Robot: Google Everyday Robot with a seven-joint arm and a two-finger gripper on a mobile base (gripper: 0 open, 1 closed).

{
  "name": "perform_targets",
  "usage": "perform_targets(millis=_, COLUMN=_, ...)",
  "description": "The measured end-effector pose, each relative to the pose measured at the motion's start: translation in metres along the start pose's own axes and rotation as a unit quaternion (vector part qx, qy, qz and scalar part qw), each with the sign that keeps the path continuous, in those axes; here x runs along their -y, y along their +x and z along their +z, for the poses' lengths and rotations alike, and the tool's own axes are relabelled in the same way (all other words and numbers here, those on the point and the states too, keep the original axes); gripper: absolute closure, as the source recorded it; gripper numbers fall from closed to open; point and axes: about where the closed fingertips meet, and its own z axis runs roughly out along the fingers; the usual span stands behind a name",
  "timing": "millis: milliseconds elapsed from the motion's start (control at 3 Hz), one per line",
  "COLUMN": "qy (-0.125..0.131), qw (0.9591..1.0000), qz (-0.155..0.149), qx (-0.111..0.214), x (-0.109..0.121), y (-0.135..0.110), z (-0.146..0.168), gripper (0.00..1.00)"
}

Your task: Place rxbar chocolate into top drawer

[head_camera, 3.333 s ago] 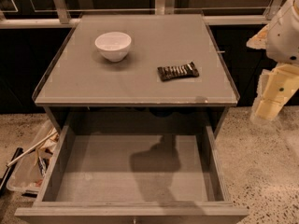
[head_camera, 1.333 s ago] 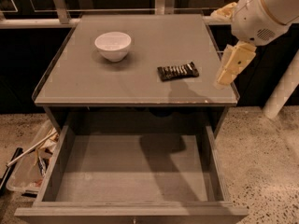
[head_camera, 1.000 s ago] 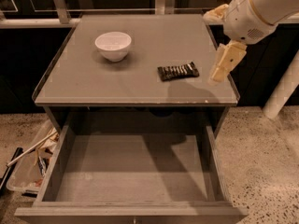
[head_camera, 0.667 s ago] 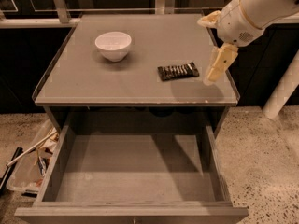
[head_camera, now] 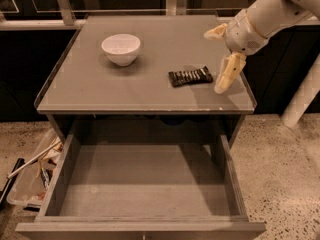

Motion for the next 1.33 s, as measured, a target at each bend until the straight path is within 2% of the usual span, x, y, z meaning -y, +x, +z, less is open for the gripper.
perform_targets(millis=667, qy=-0.027, qw=0.9991, qz=-0.007, qx=0.032, x=0.015, y=-0.003, z=0.029, gripper=0.00)
perform_targets(millis=1000, qy=-0.039, qw=0.9985, qz=-0.009, qx=0.038, x=0.021, y=-0.004, z=0.043, gripper=0.00)
perform_targets(millis=1333, qy=-0.048, qw=0.9984, qz=-0.008, qx=0.029, x=0.026, y=0.003, z=0.057, gripper=0.00)
